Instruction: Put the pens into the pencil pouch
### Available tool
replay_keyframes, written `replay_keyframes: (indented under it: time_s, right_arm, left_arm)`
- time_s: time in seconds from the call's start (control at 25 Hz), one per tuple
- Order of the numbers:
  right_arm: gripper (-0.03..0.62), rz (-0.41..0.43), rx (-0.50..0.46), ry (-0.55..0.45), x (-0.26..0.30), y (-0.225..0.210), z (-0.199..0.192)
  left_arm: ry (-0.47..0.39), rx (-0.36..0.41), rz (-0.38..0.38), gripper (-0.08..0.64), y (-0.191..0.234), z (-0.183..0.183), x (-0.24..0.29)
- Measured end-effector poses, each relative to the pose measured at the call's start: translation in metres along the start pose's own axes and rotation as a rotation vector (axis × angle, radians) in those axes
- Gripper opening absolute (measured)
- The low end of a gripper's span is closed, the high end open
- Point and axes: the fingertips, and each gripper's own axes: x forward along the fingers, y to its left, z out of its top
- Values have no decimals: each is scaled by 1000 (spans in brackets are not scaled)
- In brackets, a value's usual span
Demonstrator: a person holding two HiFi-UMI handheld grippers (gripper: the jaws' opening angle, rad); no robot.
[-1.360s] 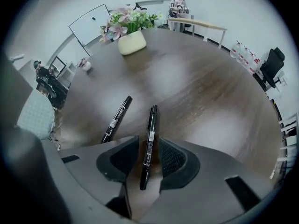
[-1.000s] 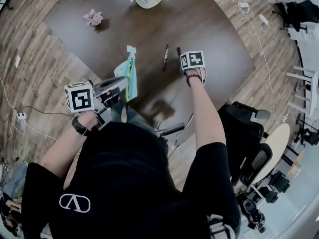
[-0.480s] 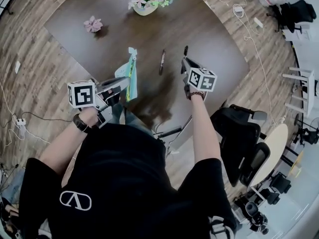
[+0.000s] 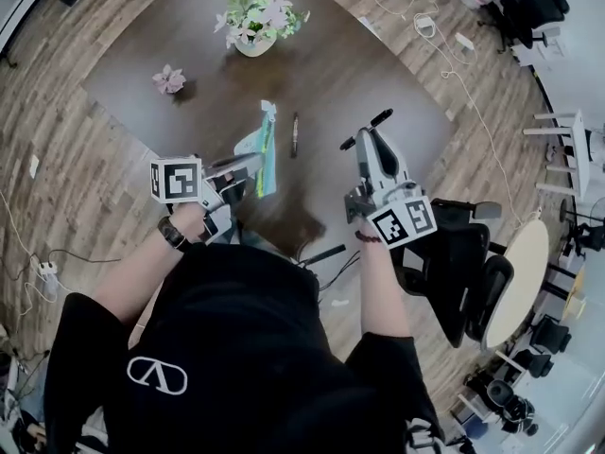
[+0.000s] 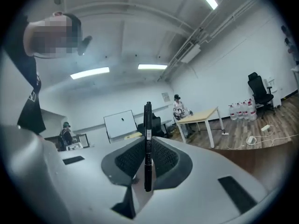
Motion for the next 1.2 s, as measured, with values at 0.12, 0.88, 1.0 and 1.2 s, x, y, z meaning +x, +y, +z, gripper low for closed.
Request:
replay_keyframes:
  time_s: [0.12,0.88,1.0,1.2]
  right_arm:
    - [43,15,-5,-91,-9,24,31]
    - [43,116,72,-196,34,87,31]
    - [41,90,53,-179,33,80,26]
    - [43,95,-58,-138,30,81,25]
  left_arm:
    - [3,-4,-22,17,-12,3,12]
    - [55,17,-123,17,-64,9,38]
    - [50,21,-126,17,-69,14,36]
    - [40,62,-122,17,-71,22,36]
